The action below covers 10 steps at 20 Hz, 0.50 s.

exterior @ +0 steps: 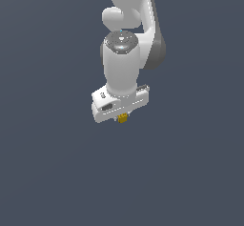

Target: Pick up the object and move it to a goal position.

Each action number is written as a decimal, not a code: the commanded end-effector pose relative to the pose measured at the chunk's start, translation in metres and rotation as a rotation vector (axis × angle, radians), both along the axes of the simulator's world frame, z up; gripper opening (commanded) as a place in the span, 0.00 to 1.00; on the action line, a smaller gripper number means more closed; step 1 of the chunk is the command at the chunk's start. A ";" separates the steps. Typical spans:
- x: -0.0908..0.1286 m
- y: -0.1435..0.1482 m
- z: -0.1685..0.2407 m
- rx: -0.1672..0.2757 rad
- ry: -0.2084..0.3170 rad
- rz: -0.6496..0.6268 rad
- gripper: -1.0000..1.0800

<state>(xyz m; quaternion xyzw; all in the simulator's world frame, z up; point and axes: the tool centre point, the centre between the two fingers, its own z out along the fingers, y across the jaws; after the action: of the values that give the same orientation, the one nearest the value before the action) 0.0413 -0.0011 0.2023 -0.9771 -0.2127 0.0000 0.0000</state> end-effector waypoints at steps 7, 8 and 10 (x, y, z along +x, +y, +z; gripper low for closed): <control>0.007 -0.006 0.097 0.001 0.000 0.001 0.00; 0.007 -0.006 0.108 0.001 0.000 0.001 0.00; 0.009 -0.008 0.129 0.001 0.000 0.001 0.00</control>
<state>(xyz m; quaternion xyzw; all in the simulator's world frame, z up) 0.0497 -0.0078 0.3150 -0.9771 -0.2128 -0.0004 0.0002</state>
